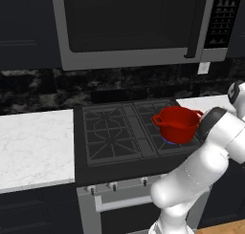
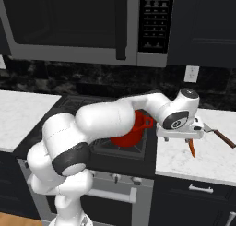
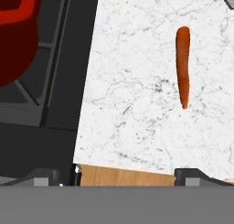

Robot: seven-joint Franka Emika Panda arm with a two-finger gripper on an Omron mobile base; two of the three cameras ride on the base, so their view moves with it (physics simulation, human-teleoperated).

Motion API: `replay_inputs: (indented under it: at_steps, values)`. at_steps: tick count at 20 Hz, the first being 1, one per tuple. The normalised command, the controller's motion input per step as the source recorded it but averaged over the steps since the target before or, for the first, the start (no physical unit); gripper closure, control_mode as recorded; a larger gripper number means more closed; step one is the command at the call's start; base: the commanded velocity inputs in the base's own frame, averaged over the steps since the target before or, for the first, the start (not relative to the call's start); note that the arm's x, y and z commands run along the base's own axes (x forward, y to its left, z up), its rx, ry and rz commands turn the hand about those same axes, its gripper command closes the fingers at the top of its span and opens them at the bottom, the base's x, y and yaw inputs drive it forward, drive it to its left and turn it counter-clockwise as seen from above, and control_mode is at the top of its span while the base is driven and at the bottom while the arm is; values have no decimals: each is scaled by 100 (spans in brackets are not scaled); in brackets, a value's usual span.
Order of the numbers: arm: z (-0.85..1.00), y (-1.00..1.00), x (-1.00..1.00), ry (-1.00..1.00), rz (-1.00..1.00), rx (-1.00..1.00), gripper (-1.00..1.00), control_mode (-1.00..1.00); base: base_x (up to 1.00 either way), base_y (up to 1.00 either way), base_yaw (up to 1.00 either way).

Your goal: Put the potato and carrot in the pot. Retrieve the spatula and lightly stir the vegetables in the pot.

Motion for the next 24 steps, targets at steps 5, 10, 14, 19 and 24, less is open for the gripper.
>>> replay_inputs:
  at_steps: [5, 10, 14, 19, 24]
  values:
    - [-21, -18, 31, 2, 0, 1, -100, -100, 0, 0, 0]
    - [-26, -29, 2, 0, 0, 5, -100, -100, 0, 0, 0]
    - [-29, -18, 0, 0, 0, 3, -100, -100, 0, 0, 0]
    - [-16, -19, 0, -1, 0, 3, -100, -100, 0, 0, 0]
    - [0, -1, -3, -7, 0, 0, -100, -100, 0, 0, 0]
